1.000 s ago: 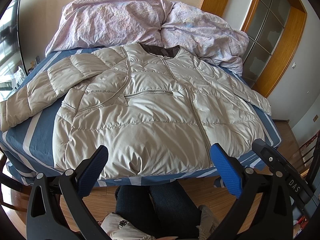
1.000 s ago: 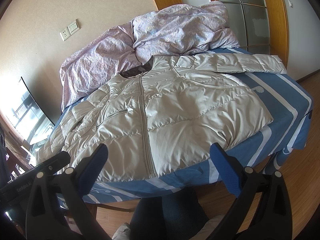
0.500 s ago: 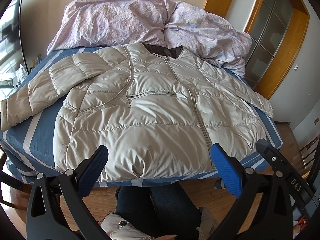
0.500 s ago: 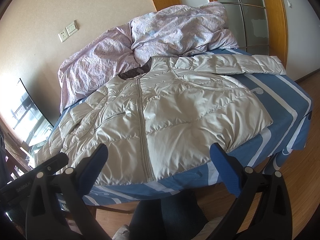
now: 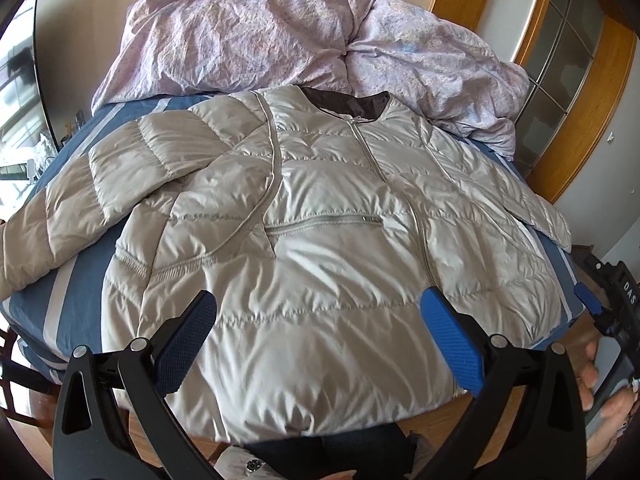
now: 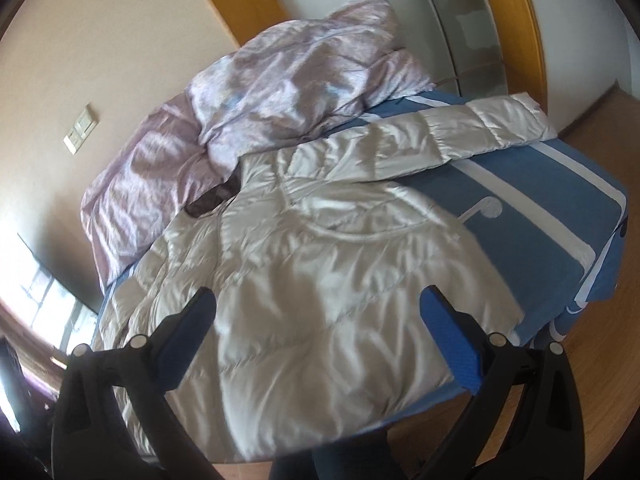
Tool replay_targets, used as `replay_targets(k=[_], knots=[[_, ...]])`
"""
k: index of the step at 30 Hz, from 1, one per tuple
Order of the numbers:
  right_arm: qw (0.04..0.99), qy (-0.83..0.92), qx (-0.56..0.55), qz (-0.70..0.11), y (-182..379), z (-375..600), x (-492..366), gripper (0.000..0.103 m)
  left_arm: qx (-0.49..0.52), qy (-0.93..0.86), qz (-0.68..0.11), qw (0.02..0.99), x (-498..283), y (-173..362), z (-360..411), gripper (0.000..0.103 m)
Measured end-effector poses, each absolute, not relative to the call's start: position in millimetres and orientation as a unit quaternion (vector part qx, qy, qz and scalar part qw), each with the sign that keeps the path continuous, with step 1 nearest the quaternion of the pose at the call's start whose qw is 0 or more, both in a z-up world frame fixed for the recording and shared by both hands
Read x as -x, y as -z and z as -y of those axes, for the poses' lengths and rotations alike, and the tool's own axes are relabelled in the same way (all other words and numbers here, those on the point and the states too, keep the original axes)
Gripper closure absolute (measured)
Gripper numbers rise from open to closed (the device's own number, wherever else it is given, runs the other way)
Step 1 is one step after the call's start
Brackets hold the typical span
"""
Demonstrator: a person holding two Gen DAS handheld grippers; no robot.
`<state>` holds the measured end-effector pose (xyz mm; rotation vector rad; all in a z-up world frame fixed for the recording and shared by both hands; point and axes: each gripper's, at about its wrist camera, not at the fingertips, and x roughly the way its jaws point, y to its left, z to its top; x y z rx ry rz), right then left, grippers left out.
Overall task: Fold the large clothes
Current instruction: 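Grasp the jacket's sleeve cuff with the right gripper and lift it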
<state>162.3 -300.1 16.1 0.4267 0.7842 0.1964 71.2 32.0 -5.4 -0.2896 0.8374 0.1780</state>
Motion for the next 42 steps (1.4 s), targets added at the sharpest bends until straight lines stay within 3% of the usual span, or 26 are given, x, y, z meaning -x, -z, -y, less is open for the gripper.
replay_targets(k=[7, 17, 25, 30, 35, 42], knots=[[0.872, -0.046, -0.271, -0.405, 1, 365, -240, 0.003, 0.133, -0.073, -0.419, 0.895, -118, 8, -48, 0.001], [0.780, 0.044, -0.445, -0.438, 68, 487, -340, 0.045, 0.143, -0.066, -0.435, 0.887, -167, 16, -70, 0.001], [0.751, 0.085, -0.493, -0.431, 104, 528, -373, 0.053, 0.144, -0.067, -0.429, 0.889, -182, 28, -81, 0.001], [0.759, 0.115, -0.485, -0.419, 105, 538, -382, 0.065, 0.135, -0.068, -0.424, 0.893, -187, 30, -84, 0.001], [0.777, 0.144, -0.444, -0.421, 99, 536, -387, 0.089, 0.127, -0.076, -0.412, 0.899, -187, 30, -91, 0.001], [0.855, 0.185, -0.283, -0.395, 41, 496, -402, 0.096, 0.138, -0.078, -0.404, 0.901, -183, 30, -107, 0.001]])
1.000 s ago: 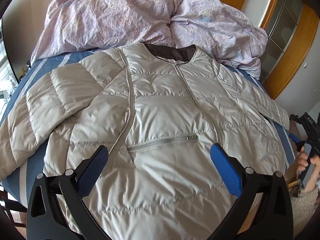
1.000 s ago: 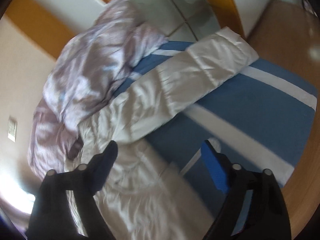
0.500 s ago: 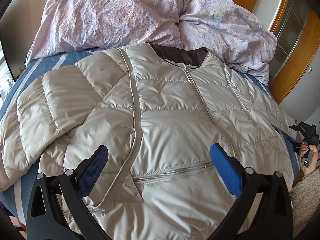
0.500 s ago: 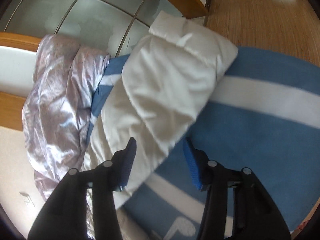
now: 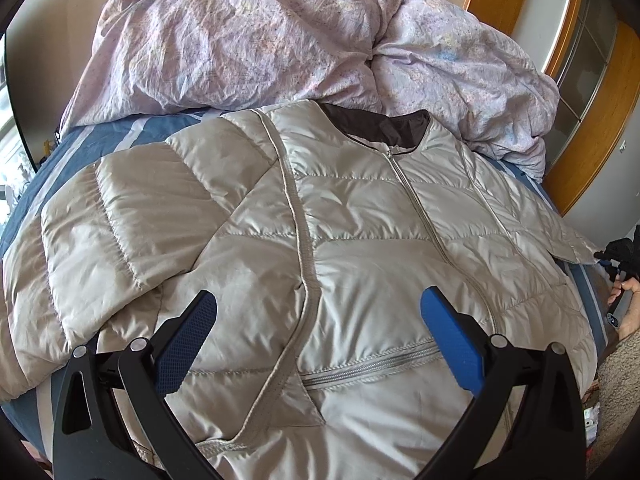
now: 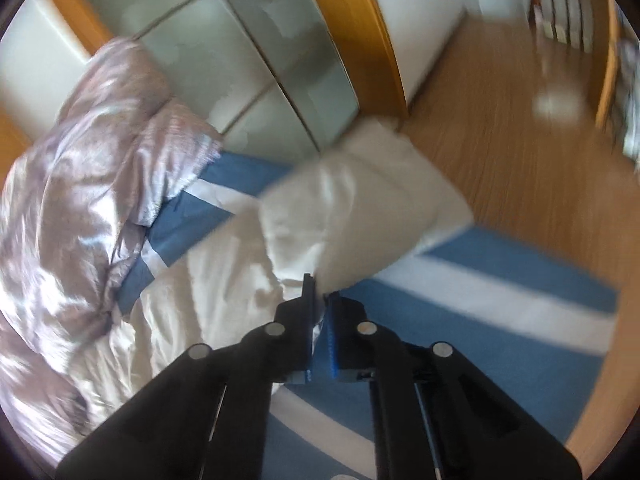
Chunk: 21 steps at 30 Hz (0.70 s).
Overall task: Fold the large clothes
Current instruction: 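Grasp the jacket's sleeve cuff with the right gripper and lift it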
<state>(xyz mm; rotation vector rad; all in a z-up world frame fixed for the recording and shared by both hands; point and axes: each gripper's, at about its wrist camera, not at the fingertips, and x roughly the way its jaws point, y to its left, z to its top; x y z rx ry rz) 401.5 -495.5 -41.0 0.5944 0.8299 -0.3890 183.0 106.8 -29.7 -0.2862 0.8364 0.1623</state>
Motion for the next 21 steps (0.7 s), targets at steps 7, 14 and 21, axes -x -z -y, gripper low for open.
replay_targets(k=[7, 14, 21], knots=[[0.927, 0.145, -0.123, -0.323, -32, 405, -419, 0.098, 0.157, -0.078, -0.389, 0.904, -175, 25, -124, 0.001], [0.960, 0.006, -0.047, -0.276, -69, 296, -412, 0.098, 0.166, -0.086, -0.373, 0.909, -168, 20, -137, 0.001], [0.940, -0.169, -0.026, -0.295, -72, 183, -390, 0.098, 0.171, -0.087, -0.360, 0.913, -159, 14, -143, 0.001]])
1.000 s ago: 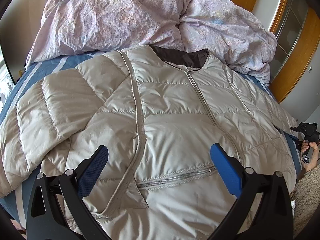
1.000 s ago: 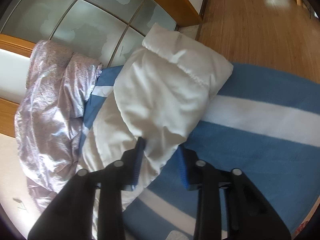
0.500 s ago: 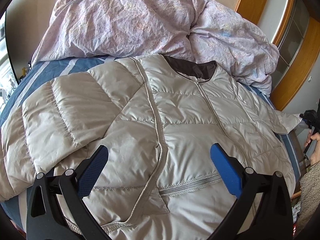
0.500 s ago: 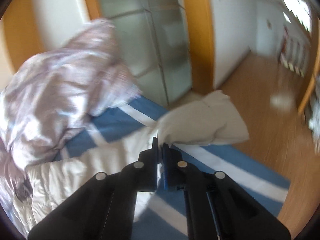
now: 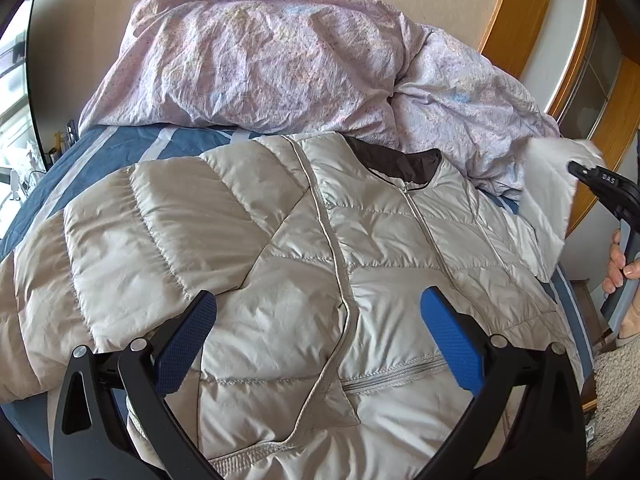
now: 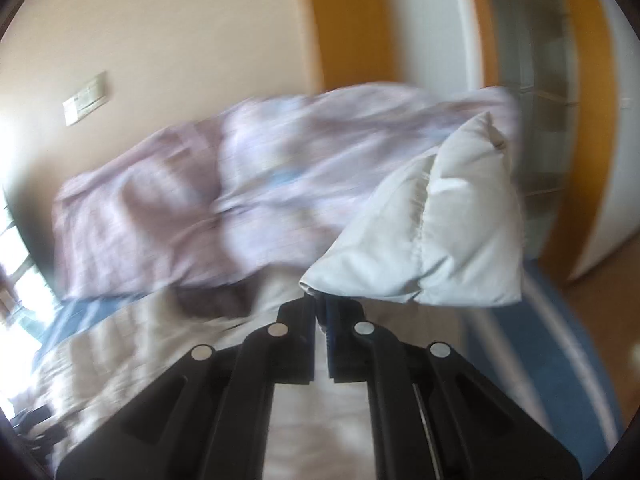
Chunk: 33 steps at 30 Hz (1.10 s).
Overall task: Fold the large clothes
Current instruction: 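Carry the sleeve across the jacket front with the right gripper and release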
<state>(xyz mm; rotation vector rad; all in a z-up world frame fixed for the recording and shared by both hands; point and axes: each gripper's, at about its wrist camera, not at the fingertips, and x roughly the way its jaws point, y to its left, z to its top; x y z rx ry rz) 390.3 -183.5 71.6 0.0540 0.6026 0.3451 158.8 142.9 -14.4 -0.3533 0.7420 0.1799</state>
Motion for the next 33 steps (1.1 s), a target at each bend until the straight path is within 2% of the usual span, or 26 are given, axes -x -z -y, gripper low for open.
replay_targets(k=[5, 10, 19, 27, 30, 33], knots=[[0.897, -0.238, -0.034, -0.370, -36, 124, -376, 0.098, 0.168, -0.089, -0.357, 0.915, -153, 13, -144, 0.001], [0.876, -0.248, 0.027, -0.412, 6, 75, -355, 0.098, 0.164, -0.091, -0.357, 0.915, -153, 14, -146, 0.001], [0.855, -0.232, 0.184, -0.427, 48, 18, -336, 0.097, 0.168, -0.088, -0.356, 0.915, -154, 16, -148, 0.001], [0.843, -0.228, 0.239, -0.424, 66, 3, -322, 0.097, 0.169, -0.087, -0.358, 0.914, -155, 16, -147, 0.001], [0.834, -0.238, 0.265, -0.421, 74, 0, -314, 0.092, 0.168, -0.086, -0.358, 0.914, -155, 17, -145, 0.001], [0.828, -0.252, 0.276, -0.419, 74, 4, -307, 0.082, 0.165, -0.085, -0.362, 0.914, -158, 17, -144, 0.001]])
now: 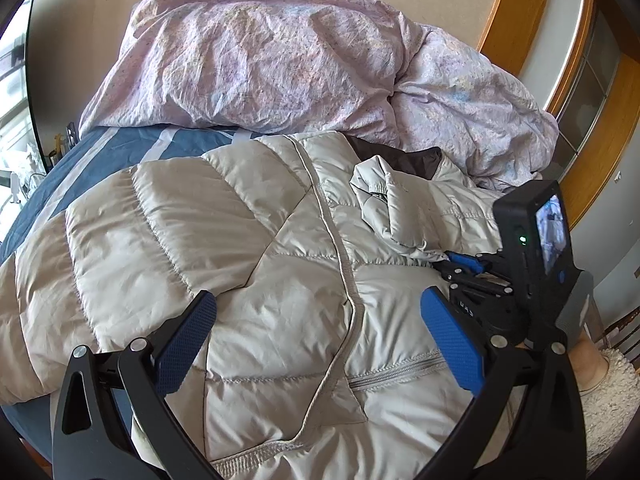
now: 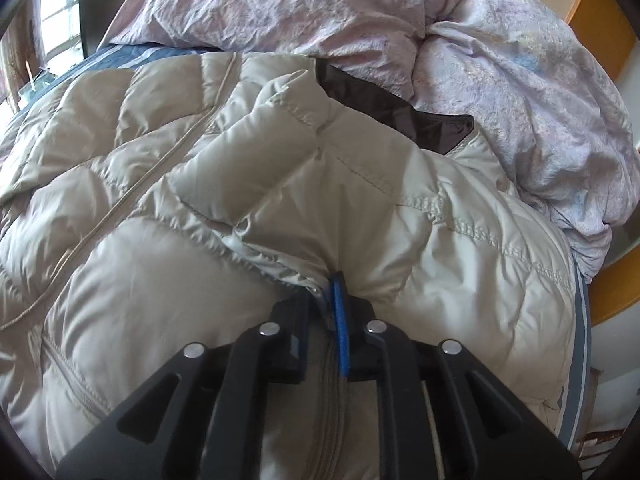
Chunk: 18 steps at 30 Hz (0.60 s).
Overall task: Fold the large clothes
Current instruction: 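Carry the sleeve across the jacket front with the right gripper and release, then grasp the other sleeve with the left gripper and fold it across the jacket front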
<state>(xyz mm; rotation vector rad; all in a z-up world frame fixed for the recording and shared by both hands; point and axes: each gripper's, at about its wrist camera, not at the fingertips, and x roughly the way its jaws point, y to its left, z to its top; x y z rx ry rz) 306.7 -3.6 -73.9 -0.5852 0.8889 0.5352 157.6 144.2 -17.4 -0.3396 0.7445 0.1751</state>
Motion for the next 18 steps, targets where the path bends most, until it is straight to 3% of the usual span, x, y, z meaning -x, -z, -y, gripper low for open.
replay_targets(k=[2, 4, 10, 18], knots=[[0.826, -0.265, 0.261, -0.424, 69, 9, -307, 0.064, 0.166, -0.084, -0.364, 0.913, -159, 18, -144, 0.001], [0.826, -0.274, 0.236, -0.432, 61, 17, -309, 0.053, 0.169, -0.082, -0.365, 0.912, -160, 19, -143, 0.001], [0.861, -0.252, 0.129, -0.421, 27, 51, -333, 0.053, 0.168, -0.083, -0.365, 0.912, -158, 19, -144, 0.001], [0.867, -0.141, 0.086, -0.470, 55, 64, -390, 0.055, 0.199, -0.090, -0.368, 0.904, -137, 21, -164, 0.001]])
